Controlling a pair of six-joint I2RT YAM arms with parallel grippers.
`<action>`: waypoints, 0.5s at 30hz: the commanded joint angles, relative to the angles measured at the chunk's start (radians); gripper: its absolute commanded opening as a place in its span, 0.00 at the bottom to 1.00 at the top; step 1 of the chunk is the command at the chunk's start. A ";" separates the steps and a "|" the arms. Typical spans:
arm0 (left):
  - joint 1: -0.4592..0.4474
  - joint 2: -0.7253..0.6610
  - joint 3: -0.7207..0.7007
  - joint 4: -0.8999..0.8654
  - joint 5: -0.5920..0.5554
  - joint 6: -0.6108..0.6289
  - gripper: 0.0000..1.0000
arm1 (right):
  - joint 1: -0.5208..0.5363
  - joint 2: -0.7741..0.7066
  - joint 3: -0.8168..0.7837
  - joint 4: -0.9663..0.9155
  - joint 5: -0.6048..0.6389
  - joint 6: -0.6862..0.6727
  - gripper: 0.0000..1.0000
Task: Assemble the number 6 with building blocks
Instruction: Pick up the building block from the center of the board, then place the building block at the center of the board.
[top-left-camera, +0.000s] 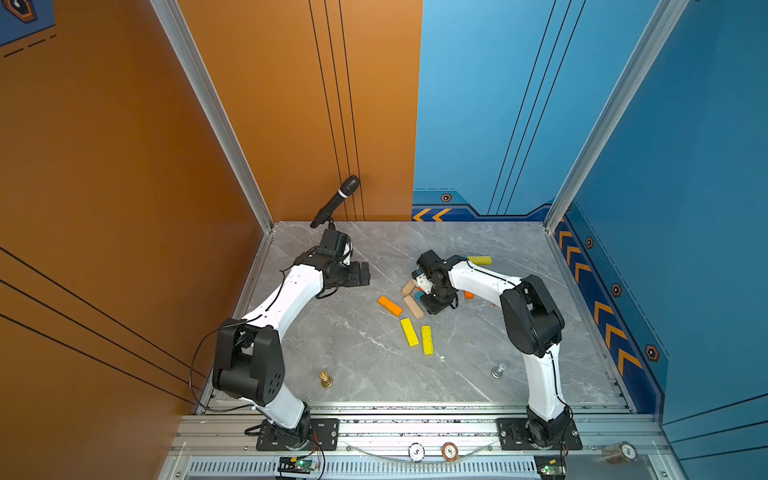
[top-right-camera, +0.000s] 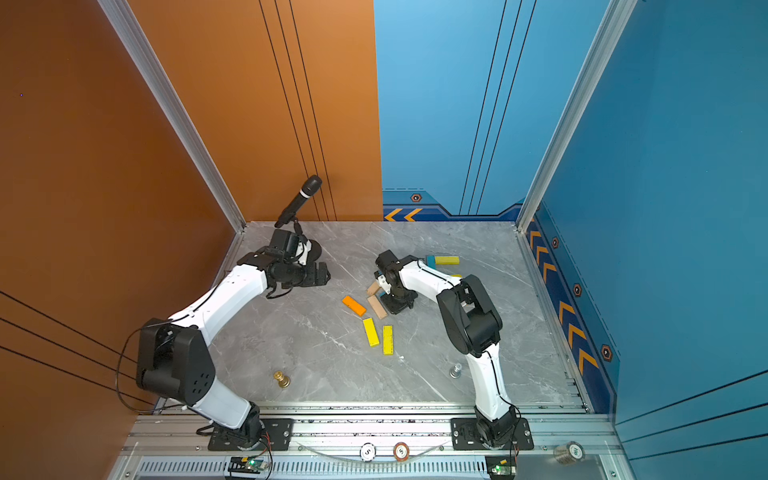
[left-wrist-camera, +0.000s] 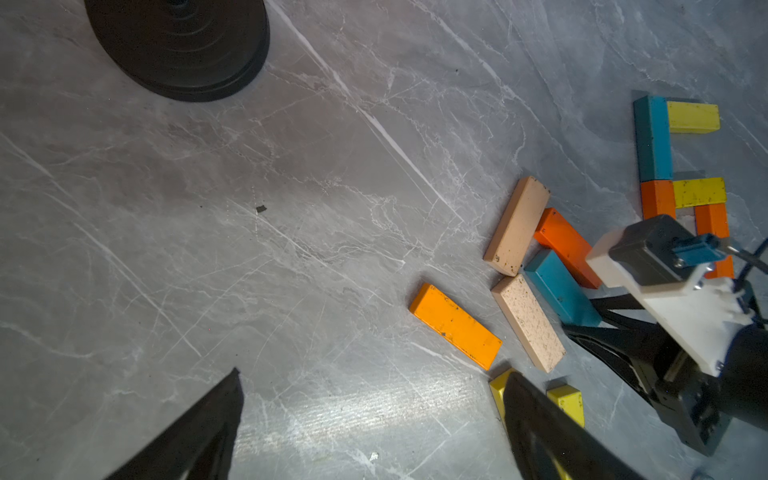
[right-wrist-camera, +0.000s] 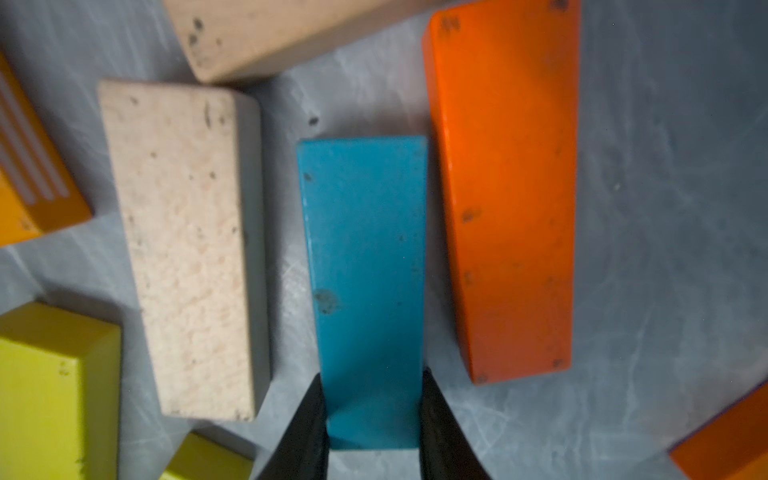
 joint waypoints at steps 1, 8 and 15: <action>-0.001 -0.012 -0.013 0.001 0.000 -0.003 0.98 | 0.009 -0.117 -0.066 -0.015 0.000 0.008 0.27; -0.005 -0.012 -0.013 0.000 0.008 -0.006 0.98 | 0.006 -0.300 -0.248 0.008 0.000 0.061 0.27; -0.011 -0.016 -0.012 0.001 0.016 -0.010 0.98 | -0.013 -0.352 -0.373 0.022 0.041 0.126 0.27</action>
